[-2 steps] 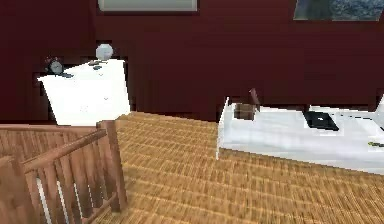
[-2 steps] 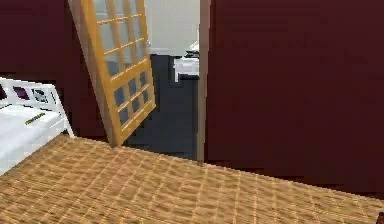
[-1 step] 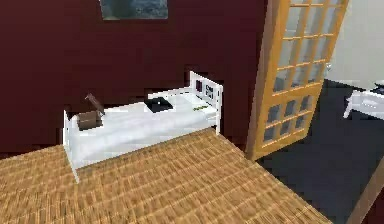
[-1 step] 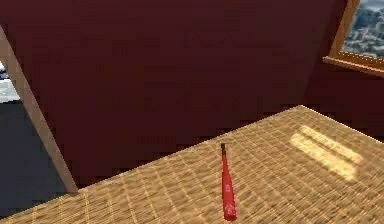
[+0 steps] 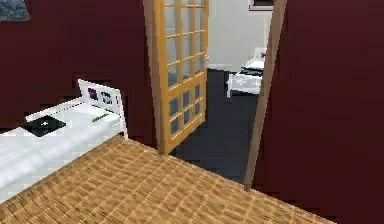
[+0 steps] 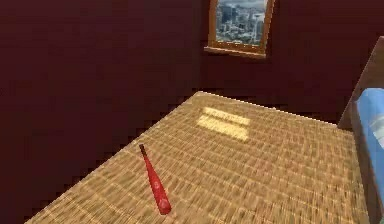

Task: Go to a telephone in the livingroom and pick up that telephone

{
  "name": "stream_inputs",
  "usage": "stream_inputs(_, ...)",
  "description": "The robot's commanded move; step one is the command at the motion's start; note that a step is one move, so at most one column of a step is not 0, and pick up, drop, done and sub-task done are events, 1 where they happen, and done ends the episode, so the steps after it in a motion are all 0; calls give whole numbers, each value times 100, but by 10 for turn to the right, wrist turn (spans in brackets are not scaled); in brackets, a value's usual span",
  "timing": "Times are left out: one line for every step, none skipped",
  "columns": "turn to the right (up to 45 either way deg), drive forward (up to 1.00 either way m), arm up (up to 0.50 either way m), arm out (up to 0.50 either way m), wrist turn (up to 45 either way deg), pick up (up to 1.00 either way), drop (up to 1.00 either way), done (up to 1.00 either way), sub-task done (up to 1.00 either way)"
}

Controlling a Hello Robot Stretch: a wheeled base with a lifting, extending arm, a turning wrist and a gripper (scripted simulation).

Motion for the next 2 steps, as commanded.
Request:
stream_inputs(0, 100, 0, 0, 0, 0, 0, 0, 0)
stream_inputs(30, 0, 0, 0, 0, 0, 0, 0, 0)
